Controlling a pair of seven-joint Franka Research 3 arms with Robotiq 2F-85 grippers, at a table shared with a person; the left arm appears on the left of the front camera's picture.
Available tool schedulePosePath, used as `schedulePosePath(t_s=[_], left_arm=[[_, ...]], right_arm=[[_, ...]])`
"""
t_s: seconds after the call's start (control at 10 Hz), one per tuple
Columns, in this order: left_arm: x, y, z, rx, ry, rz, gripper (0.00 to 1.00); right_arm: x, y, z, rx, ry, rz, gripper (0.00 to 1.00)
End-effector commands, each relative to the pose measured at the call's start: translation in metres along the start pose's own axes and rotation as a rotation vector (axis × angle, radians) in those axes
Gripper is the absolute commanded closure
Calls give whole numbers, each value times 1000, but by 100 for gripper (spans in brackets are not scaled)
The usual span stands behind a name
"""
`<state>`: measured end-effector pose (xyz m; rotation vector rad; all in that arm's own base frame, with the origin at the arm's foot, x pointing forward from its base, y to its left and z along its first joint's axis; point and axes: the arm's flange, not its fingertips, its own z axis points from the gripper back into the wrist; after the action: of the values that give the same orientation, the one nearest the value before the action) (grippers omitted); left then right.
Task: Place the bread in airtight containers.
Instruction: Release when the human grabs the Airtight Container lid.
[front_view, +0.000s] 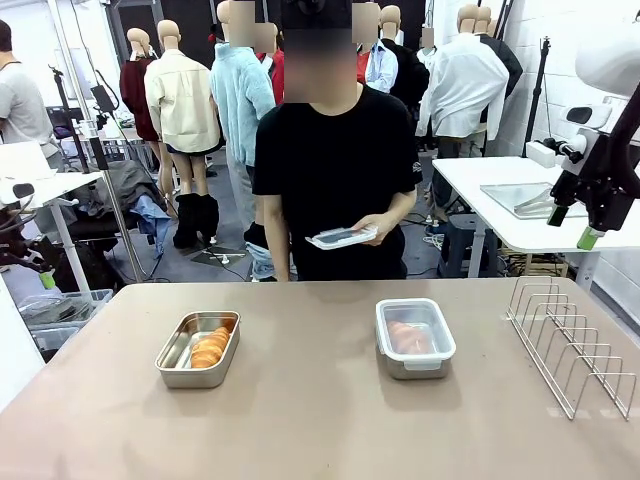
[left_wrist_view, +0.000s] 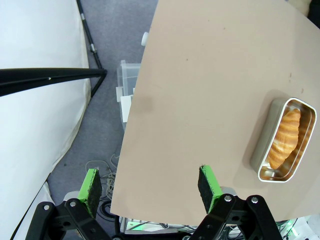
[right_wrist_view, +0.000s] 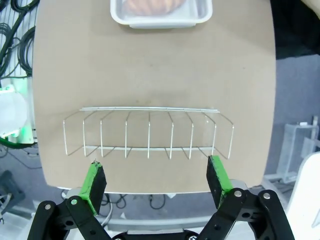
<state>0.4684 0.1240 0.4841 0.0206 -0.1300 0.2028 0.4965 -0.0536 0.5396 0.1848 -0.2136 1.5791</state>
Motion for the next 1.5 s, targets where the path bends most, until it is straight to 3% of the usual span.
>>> schedulePosePath(t_s=[0.0, 1.4], left_arm=[[0, 1, 0, -1, -2, 3, 0], [0, 1, 0, -1, -2, 3, 0]], right_arm=[[1, 1, 1, 8, 10, 14, 0], [1, 1, 1, 8, 10, 14, 0]])
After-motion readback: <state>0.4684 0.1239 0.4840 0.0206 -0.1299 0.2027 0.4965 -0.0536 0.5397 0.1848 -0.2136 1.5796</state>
